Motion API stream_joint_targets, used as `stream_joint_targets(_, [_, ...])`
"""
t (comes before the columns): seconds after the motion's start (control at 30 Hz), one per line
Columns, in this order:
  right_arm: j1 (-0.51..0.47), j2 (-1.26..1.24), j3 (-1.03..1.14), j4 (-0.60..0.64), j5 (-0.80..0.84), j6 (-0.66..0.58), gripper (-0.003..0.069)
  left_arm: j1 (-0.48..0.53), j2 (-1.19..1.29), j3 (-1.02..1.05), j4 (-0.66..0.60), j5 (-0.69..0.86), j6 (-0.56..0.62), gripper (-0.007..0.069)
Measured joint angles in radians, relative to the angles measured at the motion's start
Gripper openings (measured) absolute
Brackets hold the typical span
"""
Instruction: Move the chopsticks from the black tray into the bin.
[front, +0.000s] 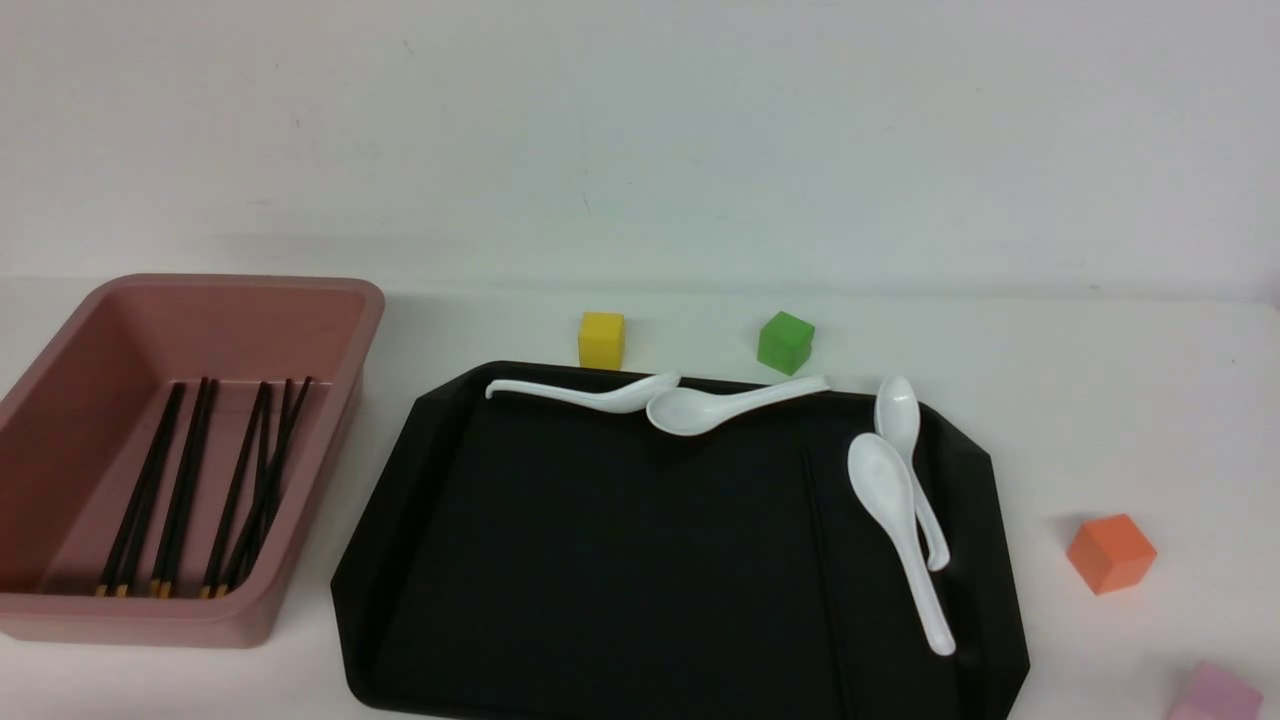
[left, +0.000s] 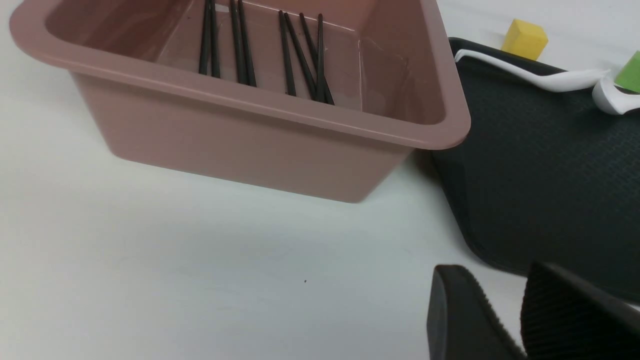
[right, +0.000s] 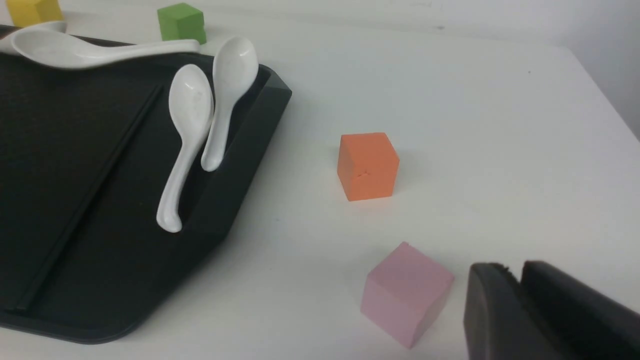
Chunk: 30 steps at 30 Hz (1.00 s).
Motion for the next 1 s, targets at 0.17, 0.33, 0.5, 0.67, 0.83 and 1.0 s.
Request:
stream_joint_targets(0.17, [0.000,0.000,0.000,0.000,0.000,0.000,0.0107,0.000,0.000,0.000,0.000,0.000,0.000,0.0216])
stream_joint_targets(0.33, [0.000,0.000,0.000,0.000,0.000,0.000,0.0113,0.000,0.000,0.000,0.000,0.000,0.000,0.0218])
stream_joint_targets(0.5, [0.000,0.000,0.000,0.000,0.000,0.000,0.0120,0.000,0.000,0.000,0.000,0.000,0.000,0.0222])
stream_joint_targets(0.67, [0.000,0.000,0.000,0.000,0.000,0.000,0.0128,0.000,0.000,0.000,0.000,0.000,0.000,0.0229])
stream_joint_targets(0.83, [0.000,0.000,0.000,0.000,0.000,0.000,0.0134,0.000,0.000,0.000,0.000,0.000,0.000,0.0236])
stream_joint_targets(1.0, [0.000,0.000,0.000,0.000,0.000,0.000,0.0135,0.000,0.000,0.000,0.000,0.000,0.000,0.0237])
